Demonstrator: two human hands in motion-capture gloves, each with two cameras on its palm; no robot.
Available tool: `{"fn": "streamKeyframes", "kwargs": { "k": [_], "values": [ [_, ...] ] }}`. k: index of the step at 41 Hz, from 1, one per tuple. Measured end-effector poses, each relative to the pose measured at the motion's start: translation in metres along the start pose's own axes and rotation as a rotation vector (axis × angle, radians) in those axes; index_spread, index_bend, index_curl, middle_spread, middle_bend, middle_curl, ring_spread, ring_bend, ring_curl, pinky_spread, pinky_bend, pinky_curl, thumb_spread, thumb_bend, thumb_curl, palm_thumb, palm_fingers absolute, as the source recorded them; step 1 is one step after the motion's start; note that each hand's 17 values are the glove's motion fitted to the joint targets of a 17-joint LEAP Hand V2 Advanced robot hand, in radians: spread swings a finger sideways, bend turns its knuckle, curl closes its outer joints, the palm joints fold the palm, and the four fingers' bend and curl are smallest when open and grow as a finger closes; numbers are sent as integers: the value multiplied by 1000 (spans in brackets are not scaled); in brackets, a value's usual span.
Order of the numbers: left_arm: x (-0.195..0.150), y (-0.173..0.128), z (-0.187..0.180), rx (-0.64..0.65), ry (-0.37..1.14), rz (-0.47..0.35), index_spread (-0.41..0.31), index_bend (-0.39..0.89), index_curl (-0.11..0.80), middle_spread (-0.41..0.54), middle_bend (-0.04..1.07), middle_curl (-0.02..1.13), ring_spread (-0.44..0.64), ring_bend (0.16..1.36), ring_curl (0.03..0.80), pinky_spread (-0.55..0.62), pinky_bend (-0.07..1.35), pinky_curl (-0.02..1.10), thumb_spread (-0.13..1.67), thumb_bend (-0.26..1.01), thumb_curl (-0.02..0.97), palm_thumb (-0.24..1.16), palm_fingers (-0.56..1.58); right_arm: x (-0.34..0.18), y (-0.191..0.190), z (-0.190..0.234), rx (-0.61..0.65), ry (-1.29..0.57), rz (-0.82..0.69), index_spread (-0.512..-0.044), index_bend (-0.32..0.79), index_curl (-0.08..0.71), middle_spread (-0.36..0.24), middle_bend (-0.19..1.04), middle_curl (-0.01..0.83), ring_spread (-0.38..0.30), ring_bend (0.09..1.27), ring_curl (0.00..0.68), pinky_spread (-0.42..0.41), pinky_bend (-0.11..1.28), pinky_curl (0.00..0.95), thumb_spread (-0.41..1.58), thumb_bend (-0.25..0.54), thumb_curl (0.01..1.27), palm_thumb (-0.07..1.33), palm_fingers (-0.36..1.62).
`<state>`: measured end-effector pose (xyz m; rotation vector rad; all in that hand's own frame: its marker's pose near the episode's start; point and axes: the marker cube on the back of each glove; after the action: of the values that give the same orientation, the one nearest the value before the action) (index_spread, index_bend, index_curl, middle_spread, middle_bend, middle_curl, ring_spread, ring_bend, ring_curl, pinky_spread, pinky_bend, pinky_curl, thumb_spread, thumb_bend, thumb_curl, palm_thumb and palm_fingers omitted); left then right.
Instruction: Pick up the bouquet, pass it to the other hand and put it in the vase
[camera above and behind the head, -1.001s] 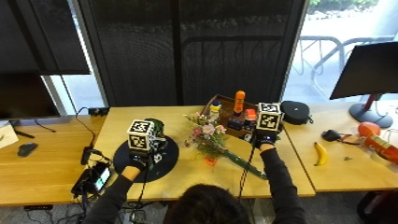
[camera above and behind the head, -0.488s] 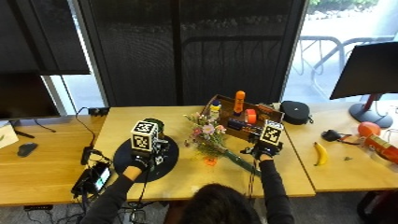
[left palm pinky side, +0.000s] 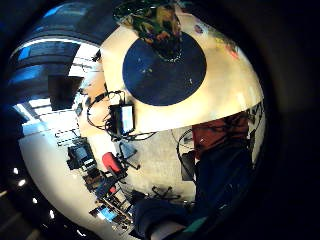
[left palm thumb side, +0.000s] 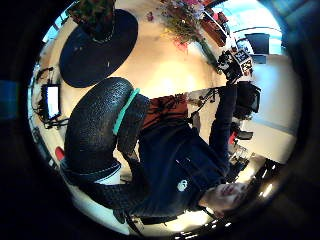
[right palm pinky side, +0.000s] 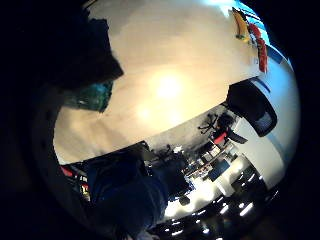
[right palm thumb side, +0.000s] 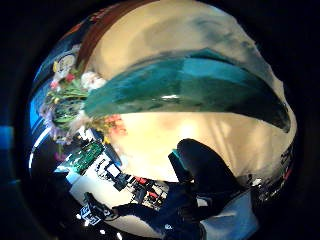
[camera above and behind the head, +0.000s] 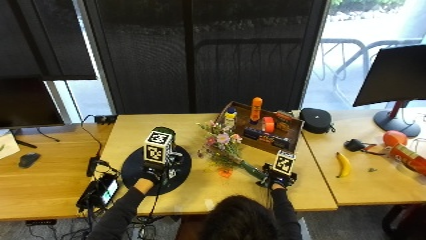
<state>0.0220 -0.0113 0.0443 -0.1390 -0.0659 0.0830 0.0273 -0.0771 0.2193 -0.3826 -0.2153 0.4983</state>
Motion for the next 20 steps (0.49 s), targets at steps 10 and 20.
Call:
{"fn": "streamKeyframes", "kwargs": {
  "k": [10, 20],
  "values": [
    [0, 0, 5, -7, -9, -4, -28, 129, 270, 207, 197, 318, 397, 555, 240, 433, 415, 310, 1232, -15, 247, 222, 47, -12, 6, 50, 134, -83, 65, -264, 301, 264, -171, 318, 453, -226, 496, 380, 17, 368, 312, 1010, -18, 314, 592, 680],
    [9, 8, 15, -35, -36, 29, -27, 132, 265, 207, 198, 330, 396, 565, 244, 434, 420, 317, 1233, -15, 252, 221, 39, -30, 14, 54, 314, -215, 136, -272, 343, 345, -207, 310, 478, -276, 498, 396, -184, 287, 311, 1077, 45, 330, 762, 1038]
  ]
}}
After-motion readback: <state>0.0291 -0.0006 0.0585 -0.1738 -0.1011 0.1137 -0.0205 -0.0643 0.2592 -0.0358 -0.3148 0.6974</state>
